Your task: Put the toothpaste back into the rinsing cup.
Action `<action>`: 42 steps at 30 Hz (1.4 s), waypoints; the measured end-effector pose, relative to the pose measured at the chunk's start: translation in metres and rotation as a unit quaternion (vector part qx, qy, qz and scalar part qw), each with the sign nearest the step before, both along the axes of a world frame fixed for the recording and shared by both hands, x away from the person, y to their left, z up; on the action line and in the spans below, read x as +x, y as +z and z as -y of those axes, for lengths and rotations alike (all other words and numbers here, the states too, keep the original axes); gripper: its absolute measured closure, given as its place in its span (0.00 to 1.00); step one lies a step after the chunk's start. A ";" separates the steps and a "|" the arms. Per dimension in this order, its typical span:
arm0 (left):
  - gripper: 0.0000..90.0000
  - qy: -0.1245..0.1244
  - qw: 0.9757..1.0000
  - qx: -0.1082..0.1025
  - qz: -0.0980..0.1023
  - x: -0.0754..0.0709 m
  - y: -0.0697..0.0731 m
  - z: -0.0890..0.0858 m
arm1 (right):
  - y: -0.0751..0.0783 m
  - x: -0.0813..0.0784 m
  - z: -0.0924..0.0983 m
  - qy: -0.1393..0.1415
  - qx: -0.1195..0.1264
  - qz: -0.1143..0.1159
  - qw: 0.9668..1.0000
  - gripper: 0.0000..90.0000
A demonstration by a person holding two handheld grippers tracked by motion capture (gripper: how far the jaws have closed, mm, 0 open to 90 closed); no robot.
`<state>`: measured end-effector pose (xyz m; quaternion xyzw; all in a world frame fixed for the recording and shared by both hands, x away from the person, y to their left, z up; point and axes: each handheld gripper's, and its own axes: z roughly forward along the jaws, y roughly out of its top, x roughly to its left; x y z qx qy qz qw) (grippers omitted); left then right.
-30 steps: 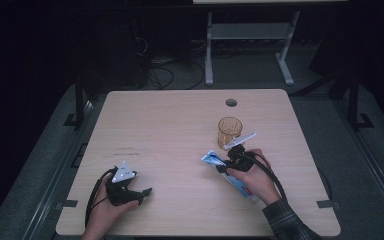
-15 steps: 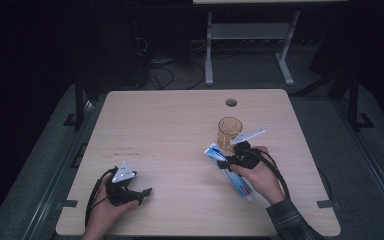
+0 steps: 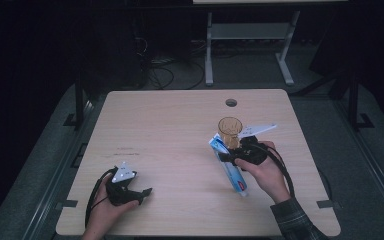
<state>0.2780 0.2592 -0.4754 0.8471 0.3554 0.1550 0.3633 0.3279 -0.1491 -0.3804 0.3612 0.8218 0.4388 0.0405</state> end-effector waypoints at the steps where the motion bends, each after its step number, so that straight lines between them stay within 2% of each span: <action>1: 0.15 0.000 1.000 0.000 0.000 0.000 0.000 0.000 | 0.001 0.000 0.000 -0.001 0.004 0.002 1.000 0.82; 9: 0.15 -0.001 1.000 0.001 0.000 0.000 0.000 0.000 | 0.006 0.002 0.004 -0.004 0.028 0.022 0.999 0.82; 21: 0.15 0.000 1.000 0.000 0.000 0.000 0.000 0.000 | 0.020 0.010 0.010 -0.017 0.062 0.051 0.997 0.82; 42: 0.15 0.000 1.000 0.000 0.000 0.000 0.000 0.000 | 0.045 0.029 0.011 -0.029 0.085 0.072 0.993 0.82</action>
